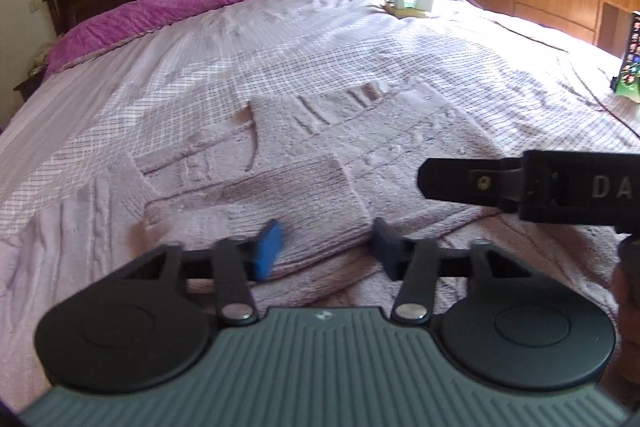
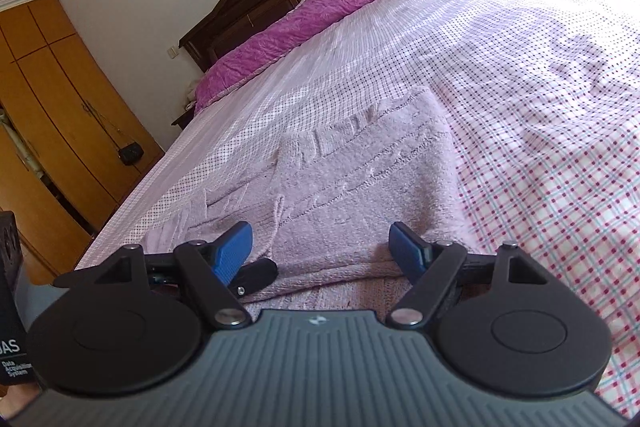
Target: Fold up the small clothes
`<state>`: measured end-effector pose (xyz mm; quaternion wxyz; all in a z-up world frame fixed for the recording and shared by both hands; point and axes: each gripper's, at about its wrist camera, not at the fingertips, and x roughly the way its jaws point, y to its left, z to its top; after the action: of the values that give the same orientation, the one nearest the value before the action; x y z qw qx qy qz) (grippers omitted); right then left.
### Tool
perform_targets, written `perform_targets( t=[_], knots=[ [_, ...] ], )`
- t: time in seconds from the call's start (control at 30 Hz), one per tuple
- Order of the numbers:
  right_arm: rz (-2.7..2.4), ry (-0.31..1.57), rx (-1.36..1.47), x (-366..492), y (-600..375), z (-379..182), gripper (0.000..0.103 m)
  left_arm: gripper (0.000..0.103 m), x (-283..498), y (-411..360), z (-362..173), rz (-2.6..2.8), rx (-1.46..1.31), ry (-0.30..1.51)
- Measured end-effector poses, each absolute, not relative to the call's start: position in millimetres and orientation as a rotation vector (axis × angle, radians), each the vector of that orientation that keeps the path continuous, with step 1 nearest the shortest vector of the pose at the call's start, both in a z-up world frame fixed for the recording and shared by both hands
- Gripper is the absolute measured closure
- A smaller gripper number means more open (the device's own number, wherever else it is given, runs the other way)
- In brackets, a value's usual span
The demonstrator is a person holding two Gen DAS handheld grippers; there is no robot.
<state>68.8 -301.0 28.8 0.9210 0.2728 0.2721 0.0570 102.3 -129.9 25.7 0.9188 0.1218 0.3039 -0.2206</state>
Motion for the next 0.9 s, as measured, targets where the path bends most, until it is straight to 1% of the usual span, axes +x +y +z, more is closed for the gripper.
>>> perform_targets(
  t=[0.03, 0.07, 0.17, 0.33, 0.57, 0.83, 0.9],
  knots=[
    [0.117, 0.558, 0.559, 70, -300, 28, 0.022, 0.080, 101, -130, 26, -0.463, 0.245, 0.620],
    [0.116, 0.557, 0.555, 70, -299, 28, 0.022, 0.089, 101, -130, 28, -0.462, 0.242, 0.615],
    [0.117, 0.554, 0.544, 69, -299, 26, 0.022, 0.092, 102, -126, 33, -0.444, 0.210, 0.606],
    [0.117, 0.552, 0.527, 68, -296, 24, 0.021, 0.093, 103, -103, 53, -0.373, 0.144, 0.560],
    [0.114, 0.550, 0.502, 67, -291, 24, 0.021, 0.093, 109, -44, 82, -0.213, 0.081, 0.491],
    [0.110, 0.553, 0.475, 68, -287, 24, 0.021, 0.093, 126, 29, 67, -0.006, 0.029, 0.555],
    [0.110, 0.553, 0.471, 69, -288, 24, 0.020, 0.091, 129, 45, 59, 0.038, 0.015, 0.591]
  ],
)
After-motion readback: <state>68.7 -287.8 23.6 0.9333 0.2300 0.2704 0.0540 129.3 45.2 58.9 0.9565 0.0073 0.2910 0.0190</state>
